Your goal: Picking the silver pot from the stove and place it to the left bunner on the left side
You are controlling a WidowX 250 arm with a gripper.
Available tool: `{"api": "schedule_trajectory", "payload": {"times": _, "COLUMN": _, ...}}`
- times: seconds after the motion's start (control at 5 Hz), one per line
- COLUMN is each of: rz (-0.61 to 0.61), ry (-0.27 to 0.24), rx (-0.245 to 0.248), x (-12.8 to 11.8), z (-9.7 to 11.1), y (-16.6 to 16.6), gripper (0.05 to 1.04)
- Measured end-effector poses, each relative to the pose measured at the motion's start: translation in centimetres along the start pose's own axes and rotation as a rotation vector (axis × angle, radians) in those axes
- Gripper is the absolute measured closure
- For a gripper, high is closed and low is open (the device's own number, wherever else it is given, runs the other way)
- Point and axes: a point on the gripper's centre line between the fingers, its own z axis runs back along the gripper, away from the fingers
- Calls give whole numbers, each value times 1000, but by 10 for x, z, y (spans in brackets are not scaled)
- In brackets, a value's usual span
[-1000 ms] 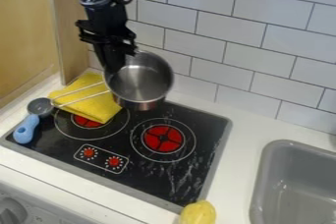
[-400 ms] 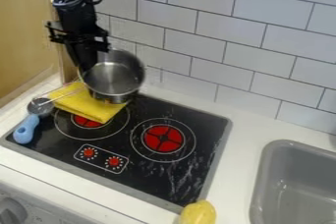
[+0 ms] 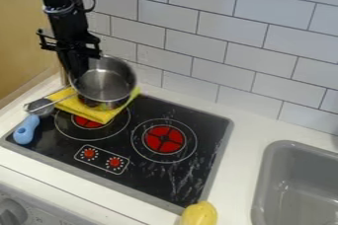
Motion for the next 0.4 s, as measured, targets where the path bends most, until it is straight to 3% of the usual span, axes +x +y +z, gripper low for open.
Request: {"api": "schedule_trajectory", "payload": {"times": 0.4, "rz": 14, "ry": 24, "rx": 14, "x": -1, "z": -10, "y": 7, "gripper": 1018}}
